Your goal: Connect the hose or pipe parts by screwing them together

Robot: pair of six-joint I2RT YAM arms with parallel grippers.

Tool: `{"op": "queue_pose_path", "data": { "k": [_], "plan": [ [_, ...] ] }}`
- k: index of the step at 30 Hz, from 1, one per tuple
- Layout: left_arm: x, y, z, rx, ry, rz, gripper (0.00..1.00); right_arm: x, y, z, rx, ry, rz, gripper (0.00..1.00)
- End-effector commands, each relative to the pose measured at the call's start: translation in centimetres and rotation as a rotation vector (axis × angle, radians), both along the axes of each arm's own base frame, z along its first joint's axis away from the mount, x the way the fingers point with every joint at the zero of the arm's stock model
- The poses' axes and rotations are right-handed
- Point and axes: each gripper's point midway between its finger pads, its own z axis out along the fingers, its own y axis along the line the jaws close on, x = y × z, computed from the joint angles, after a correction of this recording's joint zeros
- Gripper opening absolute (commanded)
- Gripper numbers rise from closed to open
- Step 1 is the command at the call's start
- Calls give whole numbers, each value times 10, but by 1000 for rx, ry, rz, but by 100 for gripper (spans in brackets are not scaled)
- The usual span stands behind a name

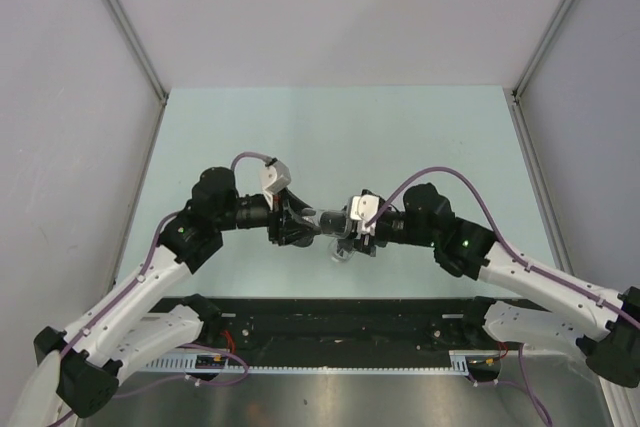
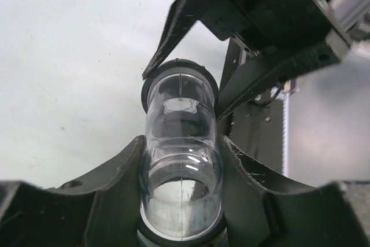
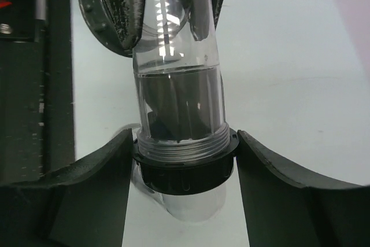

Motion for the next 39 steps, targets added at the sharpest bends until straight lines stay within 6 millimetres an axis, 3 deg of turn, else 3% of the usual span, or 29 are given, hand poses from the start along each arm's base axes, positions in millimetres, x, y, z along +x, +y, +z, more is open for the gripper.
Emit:
{"op": "queue_pose_path", "data": {
  "k": [1,6,7,9,10,12,13,15,16,23,29,30,32,39],
  "plan": [
    [-18,-9,47,-83,-579,-238,0,-59,17,-4,52,305,312,17],
    [-11,-10,36,-51,-629,-232,0,-58,16,-19,15,378,319,27],
    [-10,-10,33,-47,-619,-231,0,-51,15,-21,9,362,276,38],
    [-8,-10,25,-36,-578,-214,0,-42,14,-17,18,335,228,47],
    [-4,-8,23,-29,-543,-180,0,-35,11,-11,32,300,187,60],
    [-1,-6,11,-12,-486,-142,0,-26,10,-1,58,260,136,69],
    [-1,-5,7,-10,-449,-119,0,-18,6,4,69,225,83,80],
    [-4,-1,7,-23,-412,-92,0,-13,1,11,72,172,46,89],
    [-1,1,9,-34,-345,-39,0,-8,-1,13,72,145,11,100],
    [18,13,38,-161,-38,247,0,0,-16,44,118,-35,-80,100],
    [12,11,52,-288,276,313,0,6,-26,55,110,-237,-147,98],
    [12,11,53,-302,314,319,0,-1,-24,61,128,-265,-124,98],
    [11,10,54,-340,453,334,0,2,-27,70,146,-353,-155,98],
    [-4,5,64,-400,706,283,0,1,-23,58,95,-442,-160,98]
  ]
}}
